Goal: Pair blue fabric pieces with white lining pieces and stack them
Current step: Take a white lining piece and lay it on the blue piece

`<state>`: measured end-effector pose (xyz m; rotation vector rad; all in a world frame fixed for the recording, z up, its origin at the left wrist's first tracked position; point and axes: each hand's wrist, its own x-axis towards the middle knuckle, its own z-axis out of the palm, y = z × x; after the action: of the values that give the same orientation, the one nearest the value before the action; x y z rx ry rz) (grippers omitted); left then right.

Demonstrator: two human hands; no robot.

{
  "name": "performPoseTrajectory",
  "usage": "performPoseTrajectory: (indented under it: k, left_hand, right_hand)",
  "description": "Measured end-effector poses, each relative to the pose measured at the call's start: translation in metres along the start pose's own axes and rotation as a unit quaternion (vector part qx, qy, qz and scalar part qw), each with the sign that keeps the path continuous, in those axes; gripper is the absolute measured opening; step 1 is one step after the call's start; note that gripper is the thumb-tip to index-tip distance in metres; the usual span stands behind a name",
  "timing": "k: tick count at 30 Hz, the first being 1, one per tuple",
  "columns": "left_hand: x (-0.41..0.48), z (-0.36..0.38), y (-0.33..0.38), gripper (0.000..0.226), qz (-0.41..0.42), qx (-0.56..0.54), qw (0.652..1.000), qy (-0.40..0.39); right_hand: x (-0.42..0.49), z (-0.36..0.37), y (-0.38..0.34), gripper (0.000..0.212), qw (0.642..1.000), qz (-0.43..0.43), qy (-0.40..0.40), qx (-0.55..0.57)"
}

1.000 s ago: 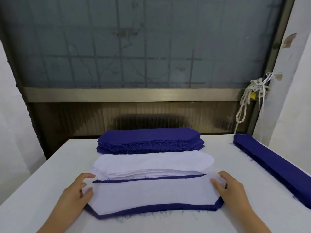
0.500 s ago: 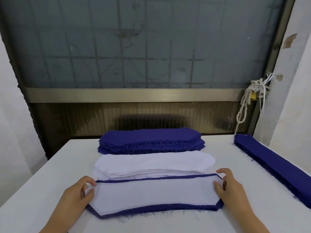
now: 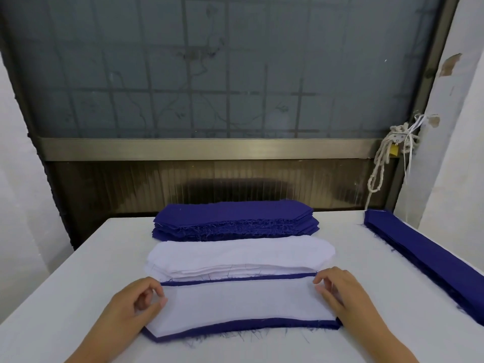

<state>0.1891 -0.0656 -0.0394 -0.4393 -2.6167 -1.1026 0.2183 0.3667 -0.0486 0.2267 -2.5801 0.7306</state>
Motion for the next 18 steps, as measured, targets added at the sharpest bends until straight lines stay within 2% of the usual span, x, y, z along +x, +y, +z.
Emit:
performPoseTrajectory:
  k: [3, 9, 12, 18]
  left_hand:
    - [0.000, 0.001, 0.000, 0.026, 0.000, 0.023, 0.999, -0.034]
    - [0.002, 0.002, 0.003, 0.023, -0.006, 0.025, 0.999, -0.046]
    - [0.006, 0.003, 0.004, 0.016, -0.011, 0.051, 0.997, -0.060]
    - [0.010, 0.004, 0.004, 0.018, -0.019, 0.095, 0.992, -0.081]
  right_hand:
    - [0.001, 0.001, -0.002, 0.027, 0.997, 0.005, -0.071, 0.018]
    - [0.003, -0.001, -0.007, 0.013, 0.994, 0.030, -0.100, 0.022]
    - [0.005, -0.002, -0.010, 0.010, 0.991, 0.037, -0.124, 0.008]
    - [0.010, -0.002, -0.014, 0.008, 0.986, 0.042, -0.155, -0.039]
